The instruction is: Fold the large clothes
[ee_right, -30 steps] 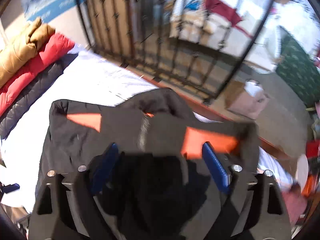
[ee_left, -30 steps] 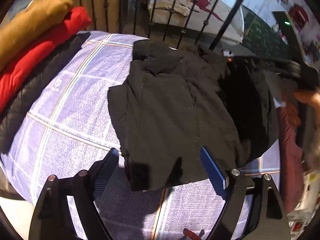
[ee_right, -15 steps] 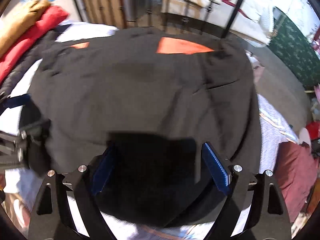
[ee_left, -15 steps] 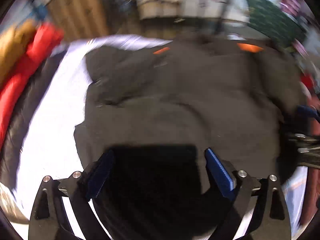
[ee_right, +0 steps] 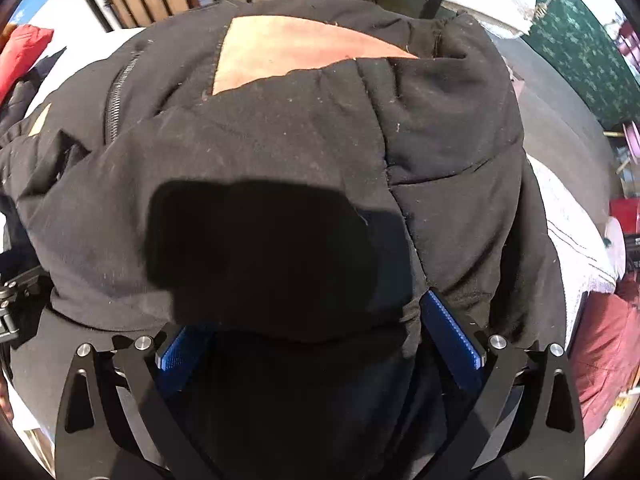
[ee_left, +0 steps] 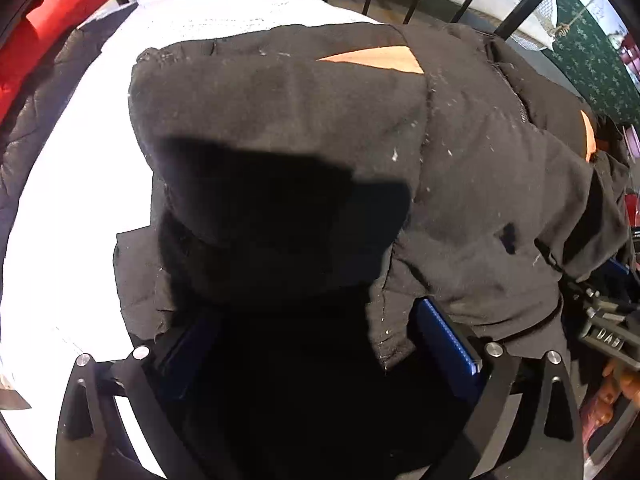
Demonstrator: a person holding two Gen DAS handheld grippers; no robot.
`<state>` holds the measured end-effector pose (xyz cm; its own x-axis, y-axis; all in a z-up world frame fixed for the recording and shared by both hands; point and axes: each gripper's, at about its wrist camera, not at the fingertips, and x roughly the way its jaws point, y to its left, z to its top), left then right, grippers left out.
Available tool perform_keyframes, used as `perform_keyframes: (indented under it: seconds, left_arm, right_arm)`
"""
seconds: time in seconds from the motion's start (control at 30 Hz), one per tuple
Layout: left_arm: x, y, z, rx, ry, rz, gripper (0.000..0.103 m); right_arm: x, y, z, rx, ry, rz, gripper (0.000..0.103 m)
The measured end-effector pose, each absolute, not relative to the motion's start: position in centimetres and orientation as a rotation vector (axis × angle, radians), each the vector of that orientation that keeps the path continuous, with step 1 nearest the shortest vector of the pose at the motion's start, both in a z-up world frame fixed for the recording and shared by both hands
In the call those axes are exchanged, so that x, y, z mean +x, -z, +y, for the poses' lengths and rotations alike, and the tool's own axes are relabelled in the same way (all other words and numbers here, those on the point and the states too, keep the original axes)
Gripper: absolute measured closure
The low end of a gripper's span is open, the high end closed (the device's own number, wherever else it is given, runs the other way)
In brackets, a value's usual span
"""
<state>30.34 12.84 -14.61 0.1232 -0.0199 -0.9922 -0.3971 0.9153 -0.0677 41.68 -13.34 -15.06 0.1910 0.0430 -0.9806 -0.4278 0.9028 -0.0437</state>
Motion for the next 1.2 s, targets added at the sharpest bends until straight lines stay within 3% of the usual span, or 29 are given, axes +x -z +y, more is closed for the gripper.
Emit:
perform_keyframes:
  seconds: [0.3, 0.5, 0.67, 0.9, 1.2]
  left_arm:
    - [27.7, 12.6, 13.3, -0.408, -0.218, 1.297, 0.006]
    - [21.4, 8.0, 15.1, -0.459, -0.315, 1.17, 0.006]
    - [16.5, 8.5, 19.2, -0.652, -0.393, 1.171, 0.006]
    - [16.5, 9.5, 20.5, -0.796, -0.309, 1.16, 0.006]
    - [19.5, 13.8, 21.2, -0.818, -0.243, 1.252, 0.006]
  right_arm:
    - [40.3, 13.5, -14.2, -0.342, -0.375, 1.29, 0.005]
    - [37.6, 9.0, -19.0, -0.189, -0.414, 1.219, 0.006]
    - [35.8, 8.0, -24.5, -0.103, -0.367, 1.19, 0.006]
    - [39.9, 9.0, -30.4, 0.087, -0.33, 1.238, 0.006]
    - [46.2, 15.1, -32.1, 0.255, -0.413, 1.46, 0.006]
